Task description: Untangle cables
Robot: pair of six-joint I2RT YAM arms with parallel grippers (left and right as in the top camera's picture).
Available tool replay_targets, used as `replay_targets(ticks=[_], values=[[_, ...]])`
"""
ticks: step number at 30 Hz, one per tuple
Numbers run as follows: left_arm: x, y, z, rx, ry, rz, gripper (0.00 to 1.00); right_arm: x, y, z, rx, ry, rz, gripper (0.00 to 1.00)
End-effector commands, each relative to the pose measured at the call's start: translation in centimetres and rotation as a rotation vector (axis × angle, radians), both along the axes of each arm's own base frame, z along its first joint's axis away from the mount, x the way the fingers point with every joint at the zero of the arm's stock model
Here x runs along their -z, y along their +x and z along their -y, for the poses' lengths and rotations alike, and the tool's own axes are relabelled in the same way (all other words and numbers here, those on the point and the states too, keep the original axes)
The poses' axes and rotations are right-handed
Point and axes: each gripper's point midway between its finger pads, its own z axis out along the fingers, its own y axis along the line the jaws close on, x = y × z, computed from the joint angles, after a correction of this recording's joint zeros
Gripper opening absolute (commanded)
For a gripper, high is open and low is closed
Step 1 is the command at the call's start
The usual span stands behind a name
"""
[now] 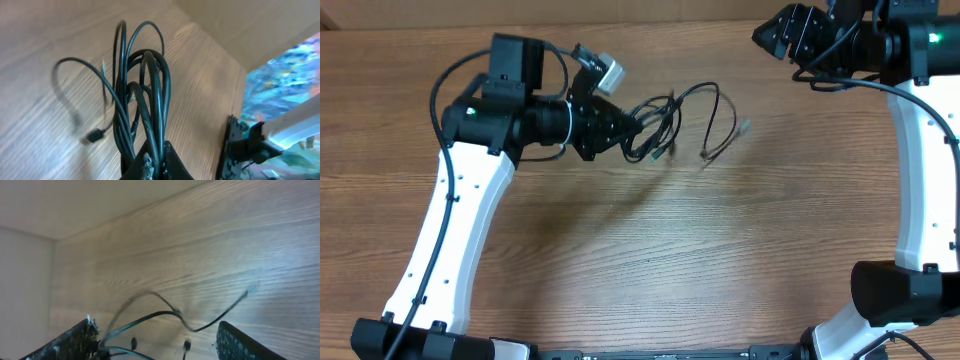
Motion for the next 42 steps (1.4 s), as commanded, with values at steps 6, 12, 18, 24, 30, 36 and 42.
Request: replay_targets(ticks=[6,12,18,24,30,36,42], values=[[-6.5,0.5,0.7,-0.078,-0.16,-0.042,0.04,-0.1,-1.6,-2.3,-0.13,0.006,0.002,0.75],[-3.0,4.3,-2.8,-0.462,-0.005,-0.177,0.04,0.0,-1.9,-3.5,-0.113,0.029,-0.028,0.75],[-2.4,5.6,-4.2,-0.581,0.038,-0.173,0.04,0.3,-2.5,-6.2,-0.108,0.023,-0.059,0.74],[-2.4,5.6,-4.3,-0.561,0.053,-0.142,0.04,0.7,-3.2,-8.5,-0.116,-0.003,-0.075,0.73],[-2.9,5.2,-3.5,-0.494,0.039,-0.107,0.04,2.1,-3.4,-10.9,-0.103,0.003,-0.124,0.72],[-4.7,3.4,-1.6,-0.267,-0.039,-0.019,0.04,4.6,-3.7,-14.6,-0.171,0.025,-0.163,0.72],[-6.1,2.8,-2.8,-0.217,-0.146,-0.065,0.04,6.6,-3.0,-16.0,-0.151,0.044,-0.17,0.66]])
